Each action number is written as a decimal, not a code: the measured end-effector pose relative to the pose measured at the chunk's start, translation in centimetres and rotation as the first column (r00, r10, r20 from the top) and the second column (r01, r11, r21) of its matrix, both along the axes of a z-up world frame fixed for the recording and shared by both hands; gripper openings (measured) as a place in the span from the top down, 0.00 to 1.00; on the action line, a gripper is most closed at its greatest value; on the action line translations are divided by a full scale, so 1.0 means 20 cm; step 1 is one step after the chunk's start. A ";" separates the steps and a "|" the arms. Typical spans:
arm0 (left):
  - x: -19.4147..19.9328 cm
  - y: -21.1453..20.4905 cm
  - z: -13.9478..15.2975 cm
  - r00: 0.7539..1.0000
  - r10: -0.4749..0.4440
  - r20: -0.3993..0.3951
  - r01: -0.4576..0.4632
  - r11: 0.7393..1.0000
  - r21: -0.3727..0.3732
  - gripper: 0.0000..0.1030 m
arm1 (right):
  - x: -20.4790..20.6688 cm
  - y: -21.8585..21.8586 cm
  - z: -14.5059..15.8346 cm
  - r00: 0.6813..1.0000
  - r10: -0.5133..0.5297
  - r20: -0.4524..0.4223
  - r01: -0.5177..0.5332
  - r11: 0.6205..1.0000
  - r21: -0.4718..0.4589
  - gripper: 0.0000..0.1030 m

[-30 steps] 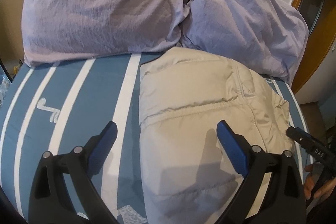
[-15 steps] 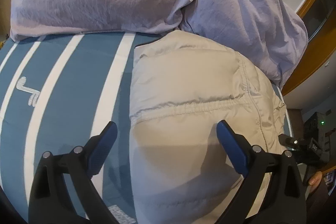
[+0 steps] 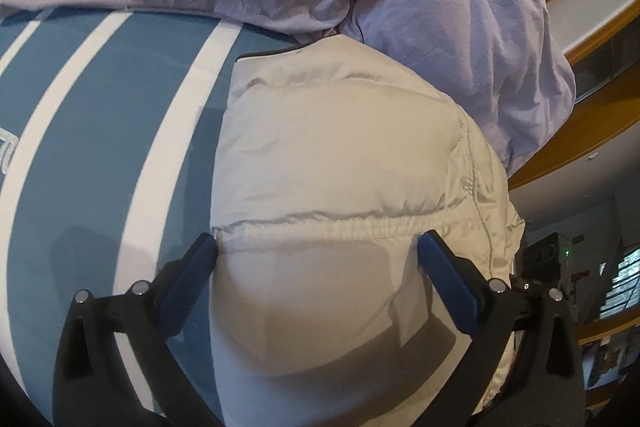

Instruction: Fold large clothes

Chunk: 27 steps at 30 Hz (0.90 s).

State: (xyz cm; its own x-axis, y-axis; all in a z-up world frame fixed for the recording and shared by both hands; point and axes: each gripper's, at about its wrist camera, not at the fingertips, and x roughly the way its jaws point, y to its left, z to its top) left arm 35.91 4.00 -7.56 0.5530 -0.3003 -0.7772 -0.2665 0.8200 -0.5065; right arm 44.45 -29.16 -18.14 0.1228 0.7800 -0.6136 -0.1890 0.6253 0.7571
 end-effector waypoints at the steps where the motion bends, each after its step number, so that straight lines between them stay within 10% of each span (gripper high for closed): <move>1: 0.00 0.00 -0.01 1.000 0.000 -0.001 0.000 1.000 -0.007 0.02 | 0.00 0.00 0.00 1.000 0.003 -0.001 -0.003 1.000 0.005 0.01; 20: 0.01 0.07 -0.09 1.000 0.006 -0.007 -0.007 0.984 -0.176 0.09 | -0.02 0.00 -0.03 1.000 -0.017 -0.007 0.017 0.997 0.079 0.01; 27: 0.00 0.10 -0.03 1.000 -0.003 0.014 0.006 0.980 -0.197 0.29 | -0.04 -0.02 -0.02 1.000 -0.026 0.015 0.024 0.988 0.153 0.24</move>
